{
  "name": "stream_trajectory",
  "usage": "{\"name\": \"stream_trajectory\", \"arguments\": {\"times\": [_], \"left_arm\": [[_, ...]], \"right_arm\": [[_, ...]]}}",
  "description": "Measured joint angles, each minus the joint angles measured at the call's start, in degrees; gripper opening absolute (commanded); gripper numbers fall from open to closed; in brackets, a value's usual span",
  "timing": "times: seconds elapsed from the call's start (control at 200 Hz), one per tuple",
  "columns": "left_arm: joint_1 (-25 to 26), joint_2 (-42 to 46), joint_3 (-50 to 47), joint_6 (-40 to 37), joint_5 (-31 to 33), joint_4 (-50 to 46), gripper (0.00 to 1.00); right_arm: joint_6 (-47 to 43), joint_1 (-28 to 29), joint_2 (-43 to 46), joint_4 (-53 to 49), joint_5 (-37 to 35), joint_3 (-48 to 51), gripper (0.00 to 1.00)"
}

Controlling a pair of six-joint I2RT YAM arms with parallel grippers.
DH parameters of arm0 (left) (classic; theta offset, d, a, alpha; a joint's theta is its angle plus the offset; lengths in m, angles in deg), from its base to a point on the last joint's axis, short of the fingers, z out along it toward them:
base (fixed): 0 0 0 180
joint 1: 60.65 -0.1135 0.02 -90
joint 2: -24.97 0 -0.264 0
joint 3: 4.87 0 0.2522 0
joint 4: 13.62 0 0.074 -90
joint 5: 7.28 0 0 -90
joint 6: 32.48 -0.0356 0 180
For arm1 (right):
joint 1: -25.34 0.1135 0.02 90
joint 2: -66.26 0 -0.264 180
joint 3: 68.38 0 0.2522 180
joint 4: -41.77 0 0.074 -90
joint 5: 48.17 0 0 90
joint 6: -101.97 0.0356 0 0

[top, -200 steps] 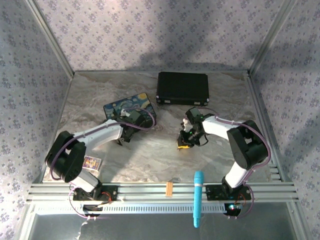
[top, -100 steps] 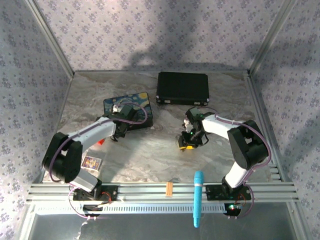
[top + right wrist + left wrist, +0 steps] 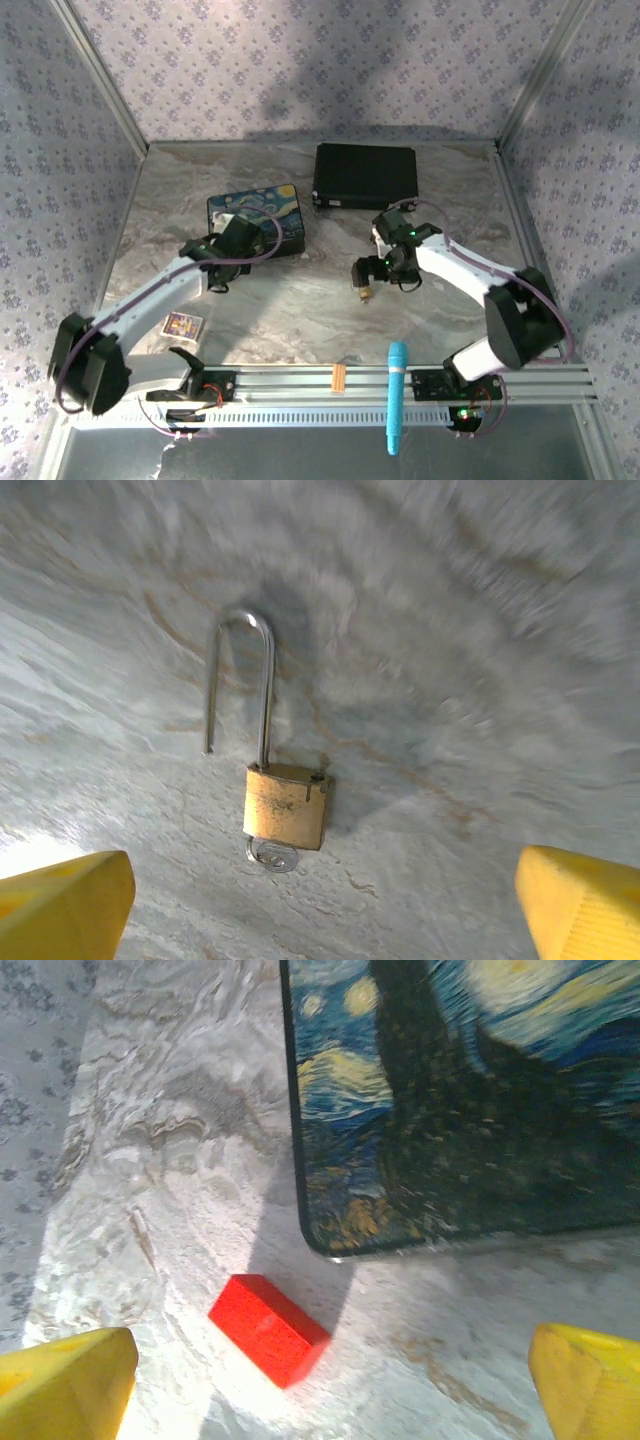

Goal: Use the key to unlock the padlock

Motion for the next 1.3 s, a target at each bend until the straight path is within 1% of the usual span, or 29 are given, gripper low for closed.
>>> {"name": "stream_trajectory", "arguments": {"times": [0.115, 0.2, 0.315, 0.425, 0.535, 0.61, 0.675, 0.72, 0.81, 0.875, 0.92, 0.999, 1.054, 1.134, 1.299], "left_arm": [[1.1, 8.9, -2.8, 1.5, -1.6, 3.5, 1.0], [0.2, 15.2, -6.8, 1.9, -1.8, 8.3, 0.98], [-1.2, 22.3, -14.1, 1.6, -1.6, 15.7, 0.98], [-2.8, 26.0, -19.6, 0.7, -1.8, 20.0, 0.99], [-4.3, 25.9, -22.8, -1.8, -0.8, 24.0, 0.98], [-5.1, 24.8, -25.1, -4.9, 2.1, 28.7, 0.99], [-7.0, 23.1, -26.7, -7.9, 4.4, 33.3, 0.99], [-9.4, 21.3, -27.6, -10.2, 5.3, 37.3, 0.99], [-14.8, 17.9, -29.3, -13.3, 5.0, 45.0, 0.99], [-19.1, 14.8, -30.2, -15.0, 3.0, 50.1, 0.99], [-21.8, 11.8, -30.9, -16.3, 1.0, 54.2, 0.99], [-25.9, 5.6, -31.8, -17.9, -2.6, 61.7, 1.0], [-28.5, 0.9, -32.5, -18.4, -6.3, 67.2, 1.0], [-31.1, -4.6, -32.9, -18.8, -10.2, 73.5, 1.0], [-34.0, -13.3, -32.4, -19.0, -17.6, 83.6, 1.0]], "right_arm": [[1.3, 0.2, 7.0, 1.6, -8.3, -0.4, 0.99], [1.5, -0.6, 11.4, 4.5, -13.8, -0.2, 0.99], [1.0, -2.9, 16.5, 10.4, -20.5, 2.3, 0.98], [-1.6, -6.7, 20.3, 15.8, -24.7, 7.6, 0.99], [-6.1, -10.9, 22.2, 21.3, -27.7, 13.7, 0.98], [-10.3, -13.3, 23.2, 26.9, -28.7, 18.5, 0.99], [-13.7, -15.8, 24.0, 33.7, -28.7, 23.6, 0.98], [-15.6, -17.9, 24.1, 38.7, -28.3, 27.2, 0.98], [-17.0, -22.9, 22.8, 46.6, -26.6, 31.8, 0.98], [-17.3, -26.2, 20.6, 51.8, -25.4, 33.2, 0.98], [-17.5, -27.5, 18.6, 55.6, -24.7, 33.8, 0.98], [-17.9, -28.3, 14.9, 61.5, -23.2, 34.3, 0.97], [-18.2, -28.5, 12.7, 64.2, -22.1, 34.3, 0.96], [-18.5, -28.6, 10.3, 67.7, -20.3, 34.3, 0.97], [-19.5, -29.4, 6.5, 73.4, -18.6, 34.0, 0.98]]}}
